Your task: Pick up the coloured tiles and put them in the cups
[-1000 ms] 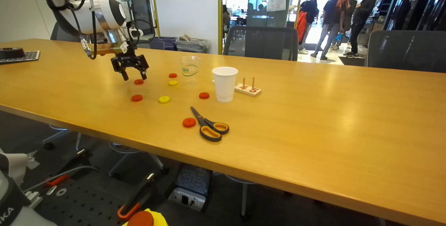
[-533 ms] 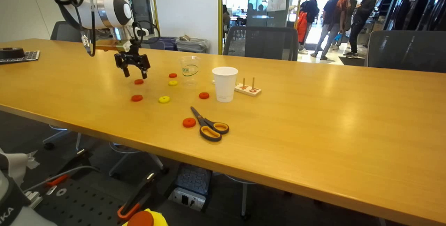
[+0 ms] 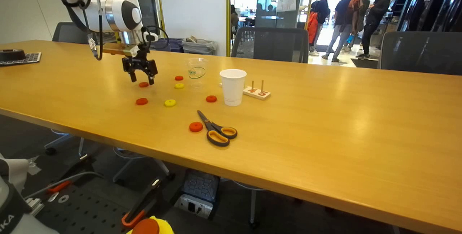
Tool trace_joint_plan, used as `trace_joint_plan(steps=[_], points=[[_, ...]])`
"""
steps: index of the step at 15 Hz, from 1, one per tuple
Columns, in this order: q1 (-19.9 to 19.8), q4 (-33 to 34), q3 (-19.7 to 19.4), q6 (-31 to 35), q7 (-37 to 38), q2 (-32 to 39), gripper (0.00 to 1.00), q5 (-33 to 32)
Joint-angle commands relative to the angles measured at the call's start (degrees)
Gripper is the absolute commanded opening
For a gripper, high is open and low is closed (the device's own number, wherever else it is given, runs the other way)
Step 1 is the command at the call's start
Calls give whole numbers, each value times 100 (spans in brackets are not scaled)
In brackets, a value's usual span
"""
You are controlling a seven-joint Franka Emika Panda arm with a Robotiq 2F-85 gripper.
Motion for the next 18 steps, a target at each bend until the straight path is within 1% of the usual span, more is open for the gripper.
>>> trace_joint_plan(steps=[1,2,3,4,5,6,8,9,11,12,13,14,18], points=[[38,155,-51,-11,-120,98,100,155],[38,153,-51,-7,-123,105,100,155],[32,146,-47,25,-128,103,97,164],[33,141,-50,45,-128,100,73,159],[41,123,-61,76,-111,90,73,144],[43,115,-68,91,-103,77,69,136],[55,96,-91,112,-79,51,54,107],[61,93,-104,98,-70,38,44,92],[71,87,-145,85,-41,10,29,55],[67,84,-166,79,-37,-10,24,47],[67,82,-200,73,-18,-40,23,21],[66,78,-238,87,-1,-65,27,-4],[-72,128,-463,46,-20,-354,27,-36]])
